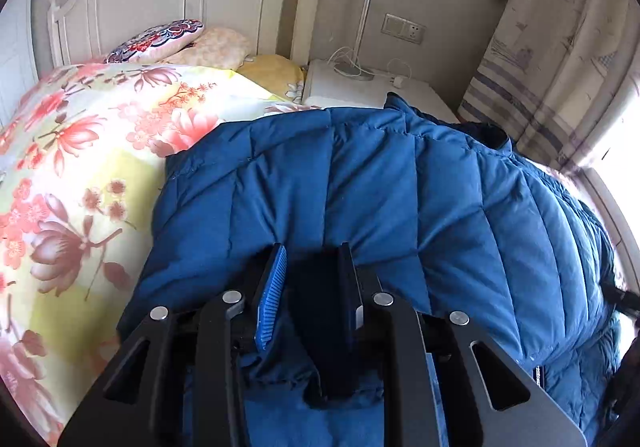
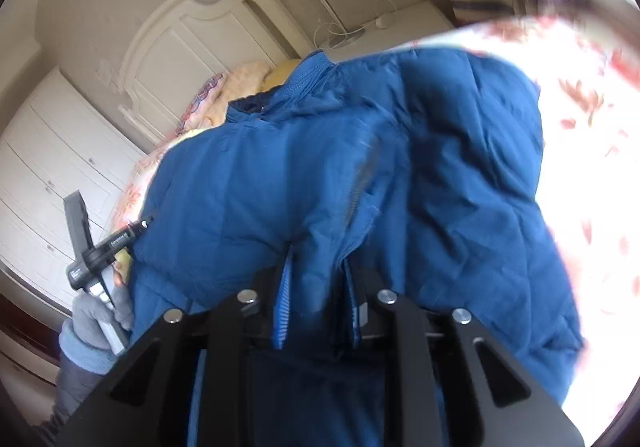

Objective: Fold large clothes

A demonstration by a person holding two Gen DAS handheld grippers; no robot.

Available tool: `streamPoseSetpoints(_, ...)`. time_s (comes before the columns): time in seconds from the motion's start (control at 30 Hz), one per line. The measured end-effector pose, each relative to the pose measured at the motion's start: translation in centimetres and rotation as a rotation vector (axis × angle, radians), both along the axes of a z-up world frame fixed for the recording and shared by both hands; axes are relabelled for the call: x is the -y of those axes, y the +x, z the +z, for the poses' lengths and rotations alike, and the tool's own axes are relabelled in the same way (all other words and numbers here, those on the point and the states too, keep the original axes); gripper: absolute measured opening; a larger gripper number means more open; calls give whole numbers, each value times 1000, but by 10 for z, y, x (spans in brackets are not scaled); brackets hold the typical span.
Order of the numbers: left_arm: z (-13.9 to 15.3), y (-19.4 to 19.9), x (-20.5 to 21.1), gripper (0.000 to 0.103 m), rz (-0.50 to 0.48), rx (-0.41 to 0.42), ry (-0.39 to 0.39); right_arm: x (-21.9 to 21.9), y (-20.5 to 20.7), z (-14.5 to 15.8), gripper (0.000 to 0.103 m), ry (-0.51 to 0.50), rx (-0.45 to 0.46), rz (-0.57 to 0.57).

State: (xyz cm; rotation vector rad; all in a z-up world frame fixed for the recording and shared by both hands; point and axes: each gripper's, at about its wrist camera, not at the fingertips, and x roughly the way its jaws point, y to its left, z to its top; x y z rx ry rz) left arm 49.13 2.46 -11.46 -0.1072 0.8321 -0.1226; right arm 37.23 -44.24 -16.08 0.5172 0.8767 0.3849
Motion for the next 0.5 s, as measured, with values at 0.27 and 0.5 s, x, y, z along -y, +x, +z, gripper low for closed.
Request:
streamPoseSetpoints(0.27, 67, -3, 20, 20, -19, 109, 10, -27, -13, 78, 45, -366, 236, -146)
streamPoseSetpoints(0.5, 40, 59, 64, 99, 29, 61, 267, -106, 55, 81, 60, -474, 225, 2)
